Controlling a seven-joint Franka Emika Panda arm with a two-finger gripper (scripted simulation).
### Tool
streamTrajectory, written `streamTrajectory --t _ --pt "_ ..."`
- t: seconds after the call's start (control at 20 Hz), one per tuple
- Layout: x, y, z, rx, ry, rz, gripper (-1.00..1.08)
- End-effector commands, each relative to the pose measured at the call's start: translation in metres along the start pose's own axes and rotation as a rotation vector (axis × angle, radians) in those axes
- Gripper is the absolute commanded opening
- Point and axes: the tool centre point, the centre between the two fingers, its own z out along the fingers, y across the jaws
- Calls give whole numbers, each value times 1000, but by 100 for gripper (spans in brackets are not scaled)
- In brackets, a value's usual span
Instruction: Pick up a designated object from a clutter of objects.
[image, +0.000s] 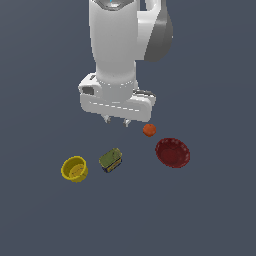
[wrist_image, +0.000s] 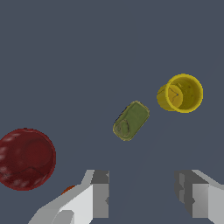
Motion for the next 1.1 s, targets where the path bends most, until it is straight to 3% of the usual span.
streamTrajectory --t 0.0,1.05 --pt "7 9 13 -5 12 64 28" --pt "49 108 138 -61 167 679 28"
